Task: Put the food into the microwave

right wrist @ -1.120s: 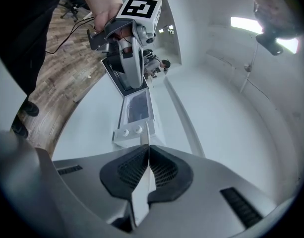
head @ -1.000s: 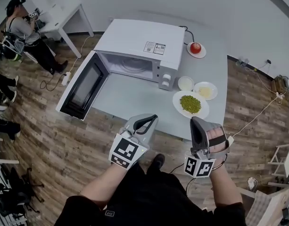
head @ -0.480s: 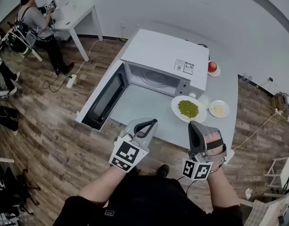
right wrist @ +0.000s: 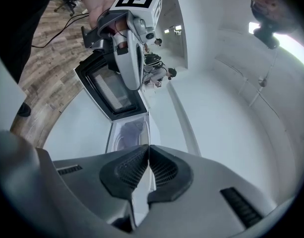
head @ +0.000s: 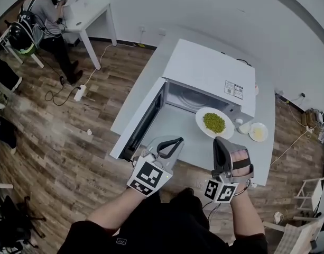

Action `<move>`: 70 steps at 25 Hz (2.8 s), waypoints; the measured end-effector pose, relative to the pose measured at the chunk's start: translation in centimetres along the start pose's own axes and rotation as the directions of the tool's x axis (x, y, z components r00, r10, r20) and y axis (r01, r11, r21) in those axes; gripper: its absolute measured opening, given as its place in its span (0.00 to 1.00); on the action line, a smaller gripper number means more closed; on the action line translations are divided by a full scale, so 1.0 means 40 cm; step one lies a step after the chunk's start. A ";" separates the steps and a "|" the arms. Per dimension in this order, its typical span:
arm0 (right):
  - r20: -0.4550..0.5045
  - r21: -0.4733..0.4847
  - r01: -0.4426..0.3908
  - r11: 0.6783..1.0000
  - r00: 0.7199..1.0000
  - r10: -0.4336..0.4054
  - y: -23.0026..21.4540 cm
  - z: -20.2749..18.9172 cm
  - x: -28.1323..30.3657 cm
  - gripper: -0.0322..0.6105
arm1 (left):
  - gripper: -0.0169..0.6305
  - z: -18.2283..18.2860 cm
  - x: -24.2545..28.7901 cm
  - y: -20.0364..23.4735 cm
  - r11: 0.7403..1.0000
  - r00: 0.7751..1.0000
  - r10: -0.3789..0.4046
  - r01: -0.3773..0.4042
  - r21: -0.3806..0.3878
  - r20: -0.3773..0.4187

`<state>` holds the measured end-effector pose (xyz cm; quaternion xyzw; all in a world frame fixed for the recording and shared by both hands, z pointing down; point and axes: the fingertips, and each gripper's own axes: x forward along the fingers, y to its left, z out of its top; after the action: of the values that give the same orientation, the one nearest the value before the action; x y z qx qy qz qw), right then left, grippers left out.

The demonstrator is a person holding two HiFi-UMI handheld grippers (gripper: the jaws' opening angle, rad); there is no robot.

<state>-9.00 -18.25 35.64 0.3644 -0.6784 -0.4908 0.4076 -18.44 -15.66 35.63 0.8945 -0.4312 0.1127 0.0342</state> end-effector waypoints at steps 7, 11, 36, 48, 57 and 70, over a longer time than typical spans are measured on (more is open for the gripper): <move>0.005 0.018 -0.014 1.000 1.000 0.014 0.025 0.058 0.118 0.08 | 0.04 -0.053 0.017 0.080 1.000 1.000 0.005 -0.005 -0.006 -0.026; 0.030 0.025 -0.010 1.000 0.999 0.010 0.036 0.047 0.188 0.08 | 0.04 -0.068 0.077 0.119 0.999 1.000 0.016 -0.017 -0.037 -0.018; 0.026 0.053 -0.077 0.996 0.997 0.076 0.332 -0.100 0.497 0.08 | 0.04 -0.265 0.264 0.211 0.995 0.995 0.078 -0.082 -0.059 -0.070; -0.058 0.110 -0.178 0.978 0.981 0.185 0.367 -0.142 0.599 0.08 | 0.04 -0.263 0.275 0.206 0.995 0.995 0.054 -0.061 -0.075 -0.088; -0.084 0.162 -0.323 0.933 0.937 0.339 0.419 -0.147 0.671 0.11 | 0.04 -0.249 0.270 0.225 0.994 0.994 0.046 -0.055 -0.097 -0.094; -0.107 0.275 -0.344 0.898 0.917 0.384 0.413 -0.155 0.662 0.24 | 0.04 -0.193 0.206 0.193 0.995 0.996 0.013 -0.022 -0.096 -0.093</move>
<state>-15.54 -40.06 57.86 0.3171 -0.7564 -0.2853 0.4958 -20.84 -25.57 44.77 0.8818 -0.4421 0.1330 0.0966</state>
